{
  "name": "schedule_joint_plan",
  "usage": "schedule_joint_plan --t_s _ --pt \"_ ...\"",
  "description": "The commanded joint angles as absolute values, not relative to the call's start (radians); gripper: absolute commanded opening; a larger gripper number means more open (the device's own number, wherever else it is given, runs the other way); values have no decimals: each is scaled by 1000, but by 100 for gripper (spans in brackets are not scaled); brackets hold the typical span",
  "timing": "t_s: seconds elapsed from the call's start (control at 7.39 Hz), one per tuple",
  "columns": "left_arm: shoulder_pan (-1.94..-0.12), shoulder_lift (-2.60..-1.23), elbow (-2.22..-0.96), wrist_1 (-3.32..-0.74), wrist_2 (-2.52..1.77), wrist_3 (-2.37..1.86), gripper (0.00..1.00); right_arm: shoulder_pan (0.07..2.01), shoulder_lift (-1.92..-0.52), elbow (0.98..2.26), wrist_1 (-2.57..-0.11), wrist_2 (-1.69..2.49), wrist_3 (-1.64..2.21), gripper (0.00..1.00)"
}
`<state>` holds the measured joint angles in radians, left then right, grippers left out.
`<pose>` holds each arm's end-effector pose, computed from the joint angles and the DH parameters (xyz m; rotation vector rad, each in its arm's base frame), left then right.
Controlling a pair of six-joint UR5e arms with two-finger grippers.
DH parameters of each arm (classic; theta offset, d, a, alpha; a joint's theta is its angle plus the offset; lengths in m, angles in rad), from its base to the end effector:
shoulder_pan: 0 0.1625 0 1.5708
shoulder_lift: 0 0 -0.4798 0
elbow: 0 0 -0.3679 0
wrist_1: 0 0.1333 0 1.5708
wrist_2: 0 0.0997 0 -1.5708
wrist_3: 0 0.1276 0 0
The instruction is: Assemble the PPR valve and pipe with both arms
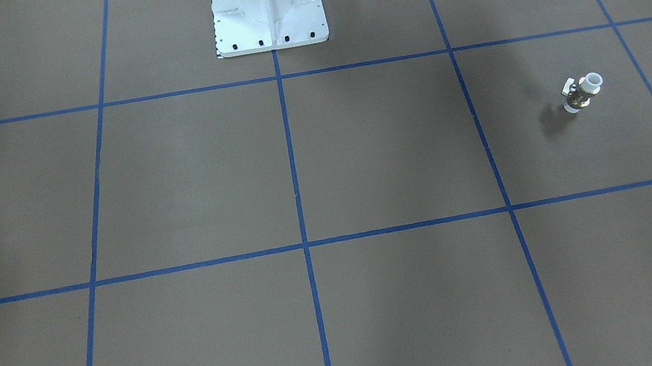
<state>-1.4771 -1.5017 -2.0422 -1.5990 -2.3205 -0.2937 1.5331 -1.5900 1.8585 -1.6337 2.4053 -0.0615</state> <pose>-0.0055 -0.4374 0.5404 0.2600 0.8021 -0.0267 0.0214 -0.4617 0.6081 0.2036 -0.8300 -0.1789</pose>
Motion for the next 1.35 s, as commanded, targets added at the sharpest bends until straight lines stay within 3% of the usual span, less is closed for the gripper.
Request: schedule_joint_plan --t_s 0.0,1.22 --pt "-1477 -1479 -2045 -1592 -2266 -302 100 1561 -1620 1867 -1634 2322 -61 100" --pt "-1429 -1433 -2066 -1614 -2283 -305 100 1555 -1631 1850 -1635 2315 -48 100"
